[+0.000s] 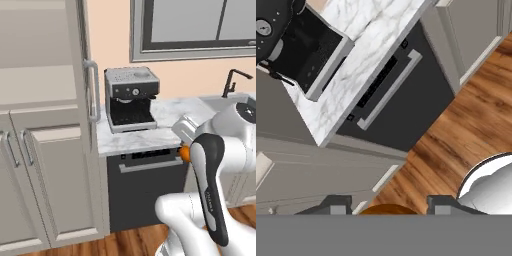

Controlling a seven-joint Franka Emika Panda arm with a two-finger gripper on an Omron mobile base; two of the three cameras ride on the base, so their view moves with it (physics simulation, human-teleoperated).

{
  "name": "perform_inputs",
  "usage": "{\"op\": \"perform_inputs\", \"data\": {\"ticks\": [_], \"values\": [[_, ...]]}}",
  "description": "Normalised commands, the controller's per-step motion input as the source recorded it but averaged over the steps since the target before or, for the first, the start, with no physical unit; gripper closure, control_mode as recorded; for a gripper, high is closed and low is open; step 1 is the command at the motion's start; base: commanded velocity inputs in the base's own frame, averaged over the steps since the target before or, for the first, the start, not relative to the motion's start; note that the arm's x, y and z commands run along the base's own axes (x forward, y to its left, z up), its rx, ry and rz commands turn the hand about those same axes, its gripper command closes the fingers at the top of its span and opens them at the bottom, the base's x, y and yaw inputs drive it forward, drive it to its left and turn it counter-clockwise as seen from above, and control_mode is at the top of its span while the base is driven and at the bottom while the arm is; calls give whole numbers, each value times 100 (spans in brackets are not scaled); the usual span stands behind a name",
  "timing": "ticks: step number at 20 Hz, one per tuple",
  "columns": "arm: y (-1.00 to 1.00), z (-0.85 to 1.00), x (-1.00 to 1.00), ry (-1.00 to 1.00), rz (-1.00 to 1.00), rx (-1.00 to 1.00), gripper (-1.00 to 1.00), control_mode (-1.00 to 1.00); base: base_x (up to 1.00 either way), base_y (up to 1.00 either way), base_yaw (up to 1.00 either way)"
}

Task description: Pick the tangerine from the counter and place it in the cabinet. Then close the cabinet.

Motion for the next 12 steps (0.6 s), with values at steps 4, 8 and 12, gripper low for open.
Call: {"op": "perform_inputs", "data": {"ticks": [4, 8, 12], "values": [[0, 0, 0, 0, 0, 0, 100, 100, -82, 0, 0], [0, 0, 0, 0, 0, 0, 100, 100, -84, 0, 0], [0, 0, 0, 0, 0, 0, 100, 100, -96, 11, 0]]}}
